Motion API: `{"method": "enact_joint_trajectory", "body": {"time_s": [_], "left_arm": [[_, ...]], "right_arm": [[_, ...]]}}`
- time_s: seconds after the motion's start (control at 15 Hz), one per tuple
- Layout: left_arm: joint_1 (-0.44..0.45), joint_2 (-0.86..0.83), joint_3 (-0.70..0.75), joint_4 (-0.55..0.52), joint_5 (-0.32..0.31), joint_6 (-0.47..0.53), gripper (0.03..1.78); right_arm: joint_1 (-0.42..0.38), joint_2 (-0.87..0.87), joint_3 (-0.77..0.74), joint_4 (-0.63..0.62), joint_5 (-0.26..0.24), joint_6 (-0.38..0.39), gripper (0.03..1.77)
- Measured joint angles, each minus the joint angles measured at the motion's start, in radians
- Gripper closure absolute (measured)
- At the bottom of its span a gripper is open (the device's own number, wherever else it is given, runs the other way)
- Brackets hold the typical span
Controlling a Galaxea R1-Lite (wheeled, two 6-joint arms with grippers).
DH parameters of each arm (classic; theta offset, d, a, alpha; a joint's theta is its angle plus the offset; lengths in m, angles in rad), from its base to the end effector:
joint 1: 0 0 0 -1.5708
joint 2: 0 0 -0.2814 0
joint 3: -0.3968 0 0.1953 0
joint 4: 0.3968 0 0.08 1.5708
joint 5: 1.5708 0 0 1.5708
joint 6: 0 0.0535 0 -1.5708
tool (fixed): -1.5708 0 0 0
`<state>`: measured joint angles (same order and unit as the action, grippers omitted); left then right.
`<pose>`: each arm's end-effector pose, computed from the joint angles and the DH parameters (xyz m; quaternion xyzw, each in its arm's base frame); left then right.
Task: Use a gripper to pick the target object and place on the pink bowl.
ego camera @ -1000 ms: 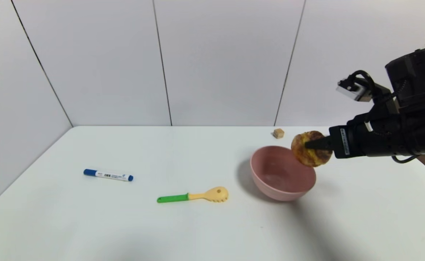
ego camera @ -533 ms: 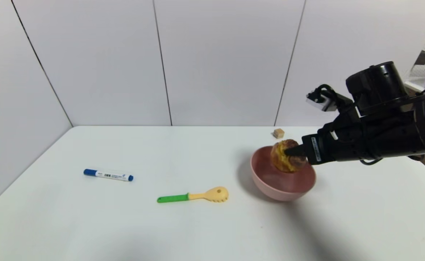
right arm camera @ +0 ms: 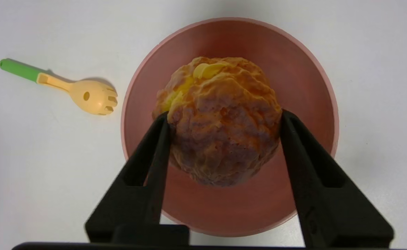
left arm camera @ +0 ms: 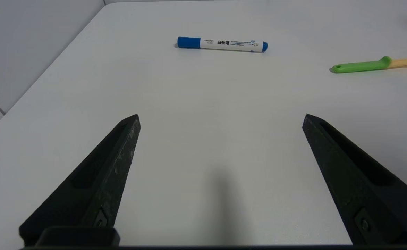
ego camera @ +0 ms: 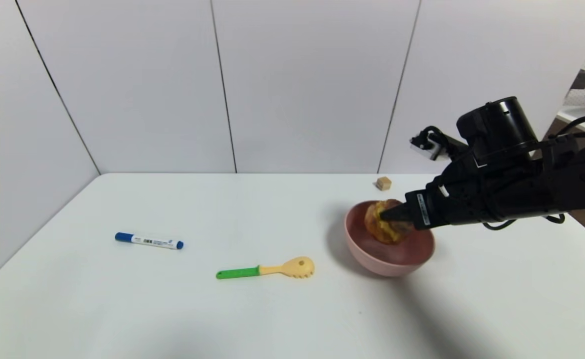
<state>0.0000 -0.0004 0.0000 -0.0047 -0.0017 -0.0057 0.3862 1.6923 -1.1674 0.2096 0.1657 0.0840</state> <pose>0.0322 -0.0001 0.0761 -0.0028 -0.0025 -0.0009 1.0000 0.2990 0.1311 0.1654 -0.0018 0.3672 0.2391 0.8989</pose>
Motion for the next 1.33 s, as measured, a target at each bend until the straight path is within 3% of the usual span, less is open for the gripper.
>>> {"method": "enact_joint_trajectory", "body": {"time_s": [0.33,0.67,1.0,1.2,1.33], "left_arm": [[0.0,0.0,0.0,0.0,0.0,0.0,0.12],[0.0,0.0,0.0,0.0,0.0,0.0,0.12],[0.0,0.0,0.0,0.0,0.0,0.0,0.12],[0.0,0.0,0.0,0.0,0.0,0.0,0.12],[0.0,0.0,0.0,0.0,0.0,0.0,0.12]], "right_arm": [[-0.006,-0.009,0.002,0.0,-0.004,-0.001,0.42],[-0.041,-0.066,0.003,0.012,-0.006,0.001,0.27],[-0.219,-0.275,0.063,0.075,-0.008,-0.011,0.18],[-0.377,-0.463,0.238,0.048,-0.033,-0.058,0.15],[-0.448,-0.61,0.423,-0.019,-0.08,-0.065,0.14]]}}
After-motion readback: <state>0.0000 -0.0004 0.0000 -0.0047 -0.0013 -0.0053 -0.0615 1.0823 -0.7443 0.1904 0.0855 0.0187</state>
